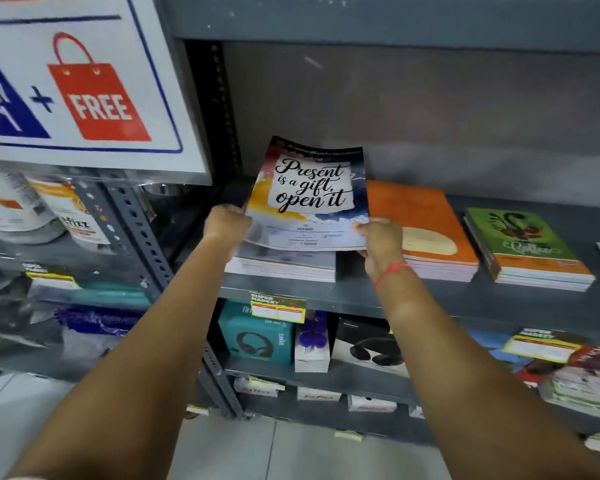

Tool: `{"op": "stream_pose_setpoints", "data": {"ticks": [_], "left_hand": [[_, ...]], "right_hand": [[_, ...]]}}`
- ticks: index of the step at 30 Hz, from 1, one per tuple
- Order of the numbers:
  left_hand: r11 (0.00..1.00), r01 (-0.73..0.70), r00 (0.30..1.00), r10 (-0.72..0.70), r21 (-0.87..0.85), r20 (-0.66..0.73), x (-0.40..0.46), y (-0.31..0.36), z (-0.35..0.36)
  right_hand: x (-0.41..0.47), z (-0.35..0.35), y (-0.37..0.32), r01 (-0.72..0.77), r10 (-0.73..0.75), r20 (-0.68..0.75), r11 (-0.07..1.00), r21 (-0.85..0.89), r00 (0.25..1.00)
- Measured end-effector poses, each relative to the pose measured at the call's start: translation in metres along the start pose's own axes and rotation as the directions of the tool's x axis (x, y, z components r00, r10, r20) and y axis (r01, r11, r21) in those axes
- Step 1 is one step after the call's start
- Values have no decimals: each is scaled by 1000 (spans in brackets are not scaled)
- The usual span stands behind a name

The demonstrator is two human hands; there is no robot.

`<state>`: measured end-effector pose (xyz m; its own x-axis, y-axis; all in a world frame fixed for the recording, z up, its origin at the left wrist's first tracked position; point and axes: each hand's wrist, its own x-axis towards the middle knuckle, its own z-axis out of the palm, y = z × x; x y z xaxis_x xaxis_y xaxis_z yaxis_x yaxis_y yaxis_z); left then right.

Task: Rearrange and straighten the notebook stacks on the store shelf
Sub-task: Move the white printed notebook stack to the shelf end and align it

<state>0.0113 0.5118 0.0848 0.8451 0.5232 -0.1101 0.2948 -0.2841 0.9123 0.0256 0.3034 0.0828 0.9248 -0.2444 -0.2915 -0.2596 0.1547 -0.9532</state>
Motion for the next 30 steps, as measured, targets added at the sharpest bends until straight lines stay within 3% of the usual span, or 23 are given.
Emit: {"op": "stream_pose_setpoints", "data": {"ticks": [6,11,18,30], "left_hand": [[994,5,1000,-7,107,23,16,-24,-15],[997,57,997,-60,56,42,25,-38,-9],[994,9,1000,-11,107,22,31,-50,-5],[999,-6,997,10,54,-75,15,-49,-8]], "right_hand": [[5,23,29,-2,1,-24,998,-60,1000],[7,27,42,-7,2,-52,996,-93,999],[13,29,58,11,-19,-70,992,-124,997],[10,22,72,158,-167,1,932,-327,986]]}}
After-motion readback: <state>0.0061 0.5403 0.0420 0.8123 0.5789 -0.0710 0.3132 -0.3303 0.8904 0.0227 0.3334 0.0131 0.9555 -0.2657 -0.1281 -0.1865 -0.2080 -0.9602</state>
